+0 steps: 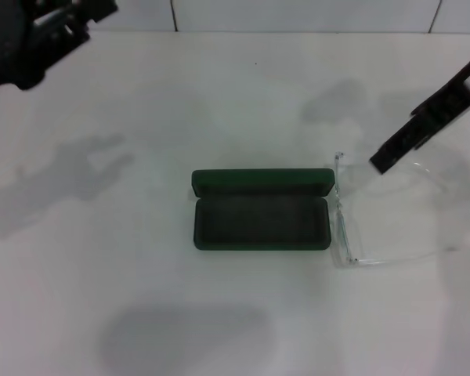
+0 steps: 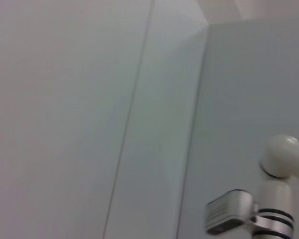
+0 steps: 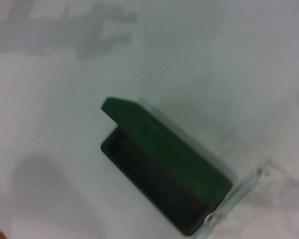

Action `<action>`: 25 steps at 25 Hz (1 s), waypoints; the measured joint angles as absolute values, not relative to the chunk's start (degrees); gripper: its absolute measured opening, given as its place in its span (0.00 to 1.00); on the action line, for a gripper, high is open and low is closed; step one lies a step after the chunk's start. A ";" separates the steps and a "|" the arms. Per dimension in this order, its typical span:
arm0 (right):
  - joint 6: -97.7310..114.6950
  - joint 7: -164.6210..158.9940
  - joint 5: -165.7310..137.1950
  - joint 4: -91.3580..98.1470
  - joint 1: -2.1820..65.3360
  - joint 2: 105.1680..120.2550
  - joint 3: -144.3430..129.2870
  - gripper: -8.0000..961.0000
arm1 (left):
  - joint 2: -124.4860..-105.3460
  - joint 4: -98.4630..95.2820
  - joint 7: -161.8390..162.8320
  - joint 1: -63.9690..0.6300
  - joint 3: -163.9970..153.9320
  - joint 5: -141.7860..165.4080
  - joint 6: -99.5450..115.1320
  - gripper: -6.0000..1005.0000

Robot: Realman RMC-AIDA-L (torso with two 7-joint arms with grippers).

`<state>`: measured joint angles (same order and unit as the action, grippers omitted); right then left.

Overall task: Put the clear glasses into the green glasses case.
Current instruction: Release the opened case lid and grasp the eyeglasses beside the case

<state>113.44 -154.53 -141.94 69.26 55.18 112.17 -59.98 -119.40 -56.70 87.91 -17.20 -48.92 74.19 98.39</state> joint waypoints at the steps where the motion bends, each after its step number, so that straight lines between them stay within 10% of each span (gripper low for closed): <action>1: 113.37 -154.80 -143.64 67.31 56.34 113.01 -59.62 0.87 | -119.40 -56.67 87.20 -17.22 -49.16 74.36 98.58 0.40; 7: 111.12 -156.99 -148.61 57.96 59.32 115.22 -59.71 0.86 | -119.32 -56.16 84.17 -18.04 -50.32 75.17 99.02 0.40; 25: 98.16 -159.04 -149.82 43.84 61.73 115.48 -61.49 0.83 | -119.39 -53.88 79.06 -17.93 -52.64 77.66 99.85 0.40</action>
<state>98.16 -159.04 -149.82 43.84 61.73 115.48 -61.49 -119.39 -53.88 79.06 -17.93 -52.64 77.66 99.85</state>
